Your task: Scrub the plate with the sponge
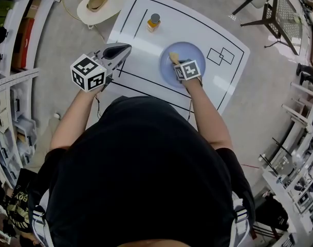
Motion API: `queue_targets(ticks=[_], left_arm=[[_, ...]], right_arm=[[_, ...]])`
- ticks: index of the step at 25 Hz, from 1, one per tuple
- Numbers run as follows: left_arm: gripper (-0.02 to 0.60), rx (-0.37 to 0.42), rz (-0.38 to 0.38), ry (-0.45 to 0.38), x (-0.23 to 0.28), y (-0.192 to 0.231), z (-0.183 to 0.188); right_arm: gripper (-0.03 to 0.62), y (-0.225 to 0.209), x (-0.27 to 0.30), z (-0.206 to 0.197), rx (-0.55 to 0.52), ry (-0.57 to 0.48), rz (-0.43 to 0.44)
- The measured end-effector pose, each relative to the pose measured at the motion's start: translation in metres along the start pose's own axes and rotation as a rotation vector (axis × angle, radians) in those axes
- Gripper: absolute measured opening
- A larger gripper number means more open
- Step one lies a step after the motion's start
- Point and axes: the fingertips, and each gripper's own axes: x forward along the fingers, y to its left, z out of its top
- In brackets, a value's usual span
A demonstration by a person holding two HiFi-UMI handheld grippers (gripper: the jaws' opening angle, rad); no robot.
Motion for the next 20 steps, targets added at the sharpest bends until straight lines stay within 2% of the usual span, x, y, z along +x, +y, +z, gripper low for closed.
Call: queue_targets(ticks=[9,20], left_arm=[[0.009,0.000,-0.008,0.005,0.002,-0.003,0.000],[0.009,0.015,-0.031,0.010,0.005,-0.013,0.002]], right_arm=[[0.044,-0.031,-0.014,-0.001,0.114,-0.048,-0.039],[0.044,-0.062,-0.028,-0.025,0.248,-0.077,-0.071]])
